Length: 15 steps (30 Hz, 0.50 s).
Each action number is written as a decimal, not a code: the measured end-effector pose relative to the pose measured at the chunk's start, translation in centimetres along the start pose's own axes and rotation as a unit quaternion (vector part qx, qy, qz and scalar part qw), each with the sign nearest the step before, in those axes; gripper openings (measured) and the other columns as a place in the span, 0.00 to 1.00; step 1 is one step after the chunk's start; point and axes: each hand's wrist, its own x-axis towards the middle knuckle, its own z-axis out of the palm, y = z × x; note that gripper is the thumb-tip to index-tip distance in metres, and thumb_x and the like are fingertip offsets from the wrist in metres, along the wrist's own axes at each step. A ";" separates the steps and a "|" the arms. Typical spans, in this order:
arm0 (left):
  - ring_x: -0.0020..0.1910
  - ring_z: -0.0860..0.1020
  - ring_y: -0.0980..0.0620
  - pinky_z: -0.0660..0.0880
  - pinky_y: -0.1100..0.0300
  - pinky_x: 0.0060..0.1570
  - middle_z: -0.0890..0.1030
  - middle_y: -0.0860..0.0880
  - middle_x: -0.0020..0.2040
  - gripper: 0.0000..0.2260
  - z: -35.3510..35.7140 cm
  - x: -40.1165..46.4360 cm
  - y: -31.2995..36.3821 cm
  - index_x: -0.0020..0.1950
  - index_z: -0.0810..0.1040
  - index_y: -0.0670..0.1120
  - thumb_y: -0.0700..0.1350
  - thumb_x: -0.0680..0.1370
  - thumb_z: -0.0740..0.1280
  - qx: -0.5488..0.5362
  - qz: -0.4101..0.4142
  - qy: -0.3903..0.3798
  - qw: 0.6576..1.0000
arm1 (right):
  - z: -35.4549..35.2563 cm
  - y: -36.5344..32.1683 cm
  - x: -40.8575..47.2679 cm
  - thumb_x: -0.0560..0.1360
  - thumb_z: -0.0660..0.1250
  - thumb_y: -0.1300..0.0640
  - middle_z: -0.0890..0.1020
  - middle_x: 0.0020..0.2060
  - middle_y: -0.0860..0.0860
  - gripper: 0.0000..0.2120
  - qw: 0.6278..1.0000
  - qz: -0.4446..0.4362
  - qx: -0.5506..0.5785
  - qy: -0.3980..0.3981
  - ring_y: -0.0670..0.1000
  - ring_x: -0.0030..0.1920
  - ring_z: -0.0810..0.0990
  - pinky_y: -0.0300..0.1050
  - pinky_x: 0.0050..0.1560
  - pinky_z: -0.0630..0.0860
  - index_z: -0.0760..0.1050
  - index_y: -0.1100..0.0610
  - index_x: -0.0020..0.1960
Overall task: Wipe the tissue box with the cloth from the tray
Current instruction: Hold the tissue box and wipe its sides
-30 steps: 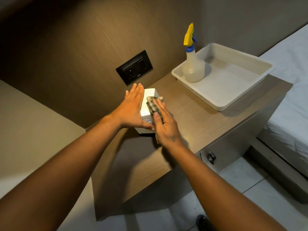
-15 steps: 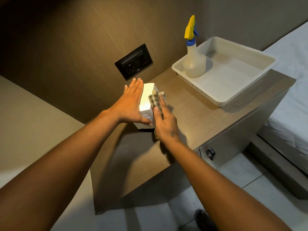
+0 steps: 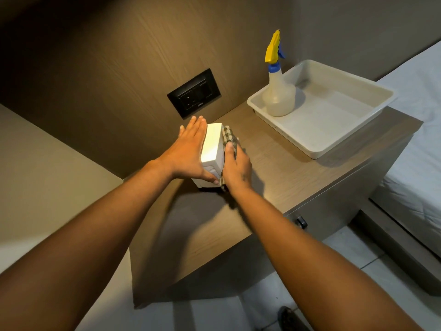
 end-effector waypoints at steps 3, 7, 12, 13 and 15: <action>0.81 0.33 0.47 0.37 0.40 0.79 0.36 0.44 0.84 0.72 0.0 0.0 0.0 0.81 0.33 0.43 0.75 0.58 0.75 0.003 -0.004 0.001 1.000 | 0.0 -0.9 1.7 0.82 0.53 0.44 0.81 0.49 0.53 0.20 1.000 0.012 0.001 -0.001 0.55 0.51 0.80 0.57 0.52 0.78 0.76 0.55 0.62; 0.81 0.34 0.46 0.40 0.39 0.79 0.37 0.43 0.84 0.71 0.1 0.0 -0.1 0.82 0.34 0.43 0.75 0.59 0.75 -0.002 -0.007 0.005 1.000 | 0.3 -0.1 -0.7 0.81 0.53 0.41 0.80 0.54 0.53 0.22 1.000 -0.024 0.019 0.001 0.54 0.56 0.79 0.58 0.55 0.78 0.73 0.52 0.67; 0.83 0.42 0.43 0.45 0.38 0.80 0.45 0.43 0.84 0.72 -0.1 -0.2 0.2 0.82 0.38 0.41 0.74 0.57 0.77 -0.017 -0.008 0.009 1.000 | 0.1 2.7 -3.6 0.78 0.51 0.36 0.74 0.69 0.51 0.26 0.997 -0.064 0.037 -0.030 0.51 0.69 0.71 0.54 0.61 0.76 0.65 0.43 0.73; 0.82 0.44 0.43 0.48 0.39 0.80 0.47 0.43 0.84 0.72 -0.2 -0.2 0.3 0.83 0.39 0.41 0.73 0.56 0.78 -0.025 -0.010 0.014 1.000 | 0.1 2.7 -3.5 0.78 0.51 0.36 0.73 0.70 0.51 0.26 0.997 -0.059 0.043 -0.029 0.51 0.69 0.71 0.49 0.58 0.79 0.65 0.43 0.73; 0.82 0.45 0.43 0.51 0.42 0.80 0.48 0.43 0.84 0.72 -0.1 -0.3 0.6 0.83 0.41 0.40 0.71 0.57 0.80 -0.038 -0.023 0.026 0.999 | 0.1 2.0 -2.6 0.79 0.51 0.37 0.74 0.68 0.53 0.26 0.998 -0.032 0.046 -0.029 0.52 0.65 0.74 0.42 0.50 0.81 0.67 0.45 0.72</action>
